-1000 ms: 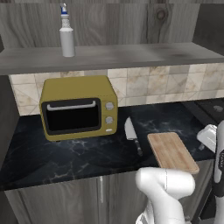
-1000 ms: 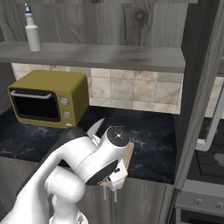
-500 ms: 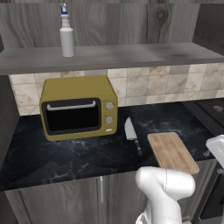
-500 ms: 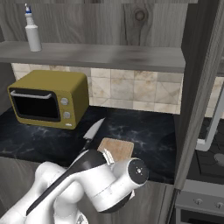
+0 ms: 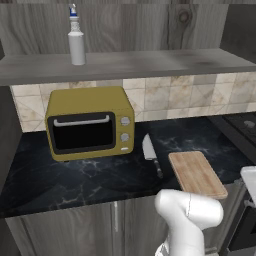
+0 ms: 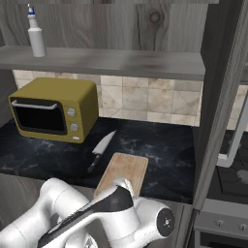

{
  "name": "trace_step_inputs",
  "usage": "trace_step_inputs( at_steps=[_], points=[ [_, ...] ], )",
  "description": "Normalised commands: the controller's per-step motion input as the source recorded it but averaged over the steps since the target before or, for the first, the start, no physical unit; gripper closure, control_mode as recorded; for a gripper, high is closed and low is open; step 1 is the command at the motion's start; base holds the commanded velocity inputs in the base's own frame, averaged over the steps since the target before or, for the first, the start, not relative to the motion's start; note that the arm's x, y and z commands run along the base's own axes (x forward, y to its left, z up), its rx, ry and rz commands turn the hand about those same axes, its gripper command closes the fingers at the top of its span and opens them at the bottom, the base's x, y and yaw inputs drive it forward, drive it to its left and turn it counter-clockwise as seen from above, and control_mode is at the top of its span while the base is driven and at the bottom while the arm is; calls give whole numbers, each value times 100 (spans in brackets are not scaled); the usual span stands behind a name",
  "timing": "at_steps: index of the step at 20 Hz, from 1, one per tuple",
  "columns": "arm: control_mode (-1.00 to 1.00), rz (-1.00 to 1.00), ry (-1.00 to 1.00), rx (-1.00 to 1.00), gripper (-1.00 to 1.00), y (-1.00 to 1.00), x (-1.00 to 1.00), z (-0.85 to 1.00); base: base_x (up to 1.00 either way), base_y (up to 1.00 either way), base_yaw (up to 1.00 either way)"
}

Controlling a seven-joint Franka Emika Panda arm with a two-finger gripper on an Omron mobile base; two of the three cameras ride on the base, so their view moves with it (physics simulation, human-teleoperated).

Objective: Move the cutting board and knife to the sink. Then move spray from the cabinet to the counter.

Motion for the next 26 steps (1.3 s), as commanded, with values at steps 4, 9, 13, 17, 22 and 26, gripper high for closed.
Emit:
trace_step_inputs(
  at_steps=[4, 9, 13, 17, 22, 26],
  points=[
    [-100, 0, -1, 14, -100, -9, 13, -30, 0, 0, 0],
    [-100, 0, -3, 14, -100, -5, 10, -29, 0, 0, 0],
    [-100, 0, -14, 15, -100, -2, 12, -13, 0, 0, 0],
    [-100, 0, -15, 15, -100, -4, 12, -8, 0, 0, 0],
    [-100, 0, -16, 12, -100, -6, 6, -19, 0, 0, 0],
    [-100, 0, -19, 8, -100, -7, 2, -17, 0, 0, 0]
  ],
)
